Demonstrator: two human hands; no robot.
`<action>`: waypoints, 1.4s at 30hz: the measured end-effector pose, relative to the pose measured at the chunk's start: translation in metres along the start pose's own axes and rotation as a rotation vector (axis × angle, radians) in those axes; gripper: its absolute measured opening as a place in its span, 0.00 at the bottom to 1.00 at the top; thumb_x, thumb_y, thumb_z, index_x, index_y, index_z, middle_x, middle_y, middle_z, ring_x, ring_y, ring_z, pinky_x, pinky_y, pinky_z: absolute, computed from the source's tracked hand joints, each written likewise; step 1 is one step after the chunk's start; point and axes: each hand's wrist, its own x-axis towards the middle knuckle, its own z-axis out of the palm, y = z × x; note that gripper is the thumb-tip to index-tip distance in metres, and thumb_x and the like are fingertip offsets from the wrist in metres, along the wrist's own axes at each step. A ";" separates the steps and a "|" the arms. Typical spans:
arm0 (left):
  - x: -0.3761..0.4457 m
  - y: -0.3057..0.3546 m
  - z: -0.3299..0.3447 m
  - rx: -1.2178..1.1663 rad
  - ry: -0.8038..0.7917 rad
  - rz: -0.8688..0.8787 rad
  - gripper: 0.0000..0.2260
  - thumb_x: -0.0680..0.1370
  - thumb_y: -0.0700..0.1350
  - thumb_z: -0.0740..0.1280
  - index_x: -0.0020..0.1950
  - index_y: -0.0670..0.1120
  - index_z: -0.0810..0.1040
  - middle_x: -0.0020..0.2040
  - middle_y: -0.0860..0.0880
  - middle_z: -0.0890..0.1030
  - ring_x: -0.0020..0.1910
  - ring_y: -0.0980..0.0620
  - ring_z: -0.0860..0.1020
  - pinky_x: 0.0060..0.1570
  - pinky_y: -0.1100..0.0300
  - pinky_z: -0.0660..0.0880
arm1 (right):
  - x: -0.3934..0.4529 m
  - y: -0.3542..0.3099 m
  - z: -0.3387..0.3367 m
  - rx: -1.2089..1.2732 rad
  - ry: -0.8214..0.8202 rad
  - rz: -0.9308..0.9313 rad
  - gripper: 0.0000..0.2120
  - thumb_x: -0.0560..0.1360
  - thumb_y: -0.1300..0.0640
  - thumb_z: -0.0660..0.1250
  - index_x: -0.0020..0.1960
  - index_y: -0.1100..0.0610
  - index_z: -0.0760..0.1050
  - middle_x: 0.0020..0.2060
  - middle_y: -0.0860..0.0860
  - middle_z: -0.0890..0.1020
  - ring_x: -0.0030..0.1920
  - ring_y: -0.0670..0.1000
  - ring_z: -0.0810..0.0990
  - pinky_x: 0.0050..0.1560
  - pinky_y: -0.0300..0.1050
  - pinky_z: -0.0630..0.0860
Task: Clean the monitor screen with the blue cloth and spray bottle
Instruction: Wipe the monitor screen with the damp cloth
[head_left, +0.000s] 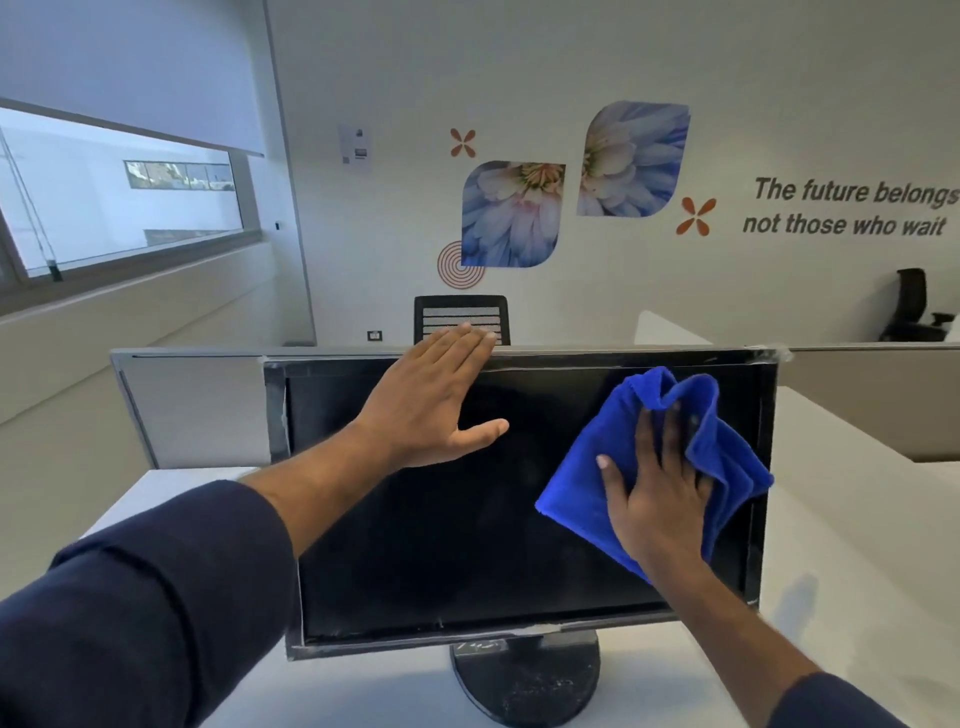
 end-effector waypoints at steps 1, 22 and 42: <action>-0.001 0.000 0.000 0.001 0.005 -0.002 0.43 0.76 0.72 0.50 0.81 0.44 0.51 0.81 0.45 0.57 0.80 0.49 0.53 0.79 0.53 0.47 | 0.002 0.005 -0.002 0.015 0.012 0.030 0.37 0.77 0.34 0.48 0.80 0.49 0.45 0.80 0.54 0.50 0.79 0.58 0.47 0.72 0.68 0.57; 0.004 0.021 0.008 0.036 0.004 -0.118 0.44 0.73 0.72 0.55 0.79 0.43 0.59 0.77 0.44 0.65 0.79 0.46 0.59 0.78 0.48 0.54 | 0.025 -0.045 0.010 0.029 0.058 -0.400 0.34 0.79 0.36 0.54 0.79 0.51 0.55 0.79 0.50 0.56 0.79 0.53 0.52 0.76 0.51 0.50; 0.004 0.028 0.008 -0.037 0.052 -0.184 0.40 0.70 0.69 0.62 0.74 0.44 0.67 0.70 0.45 0.73 0.72 0.45 0.68 0.77 0.48 0.58 | 0.018 -0.073 0.008 0.045 0.034 -0.249 0.39 0.76 0.29 0.48 0.80 0.52 0.52 0.80 0.52 0.50 0.79 0.59 0.45 0.75 0.62 0.42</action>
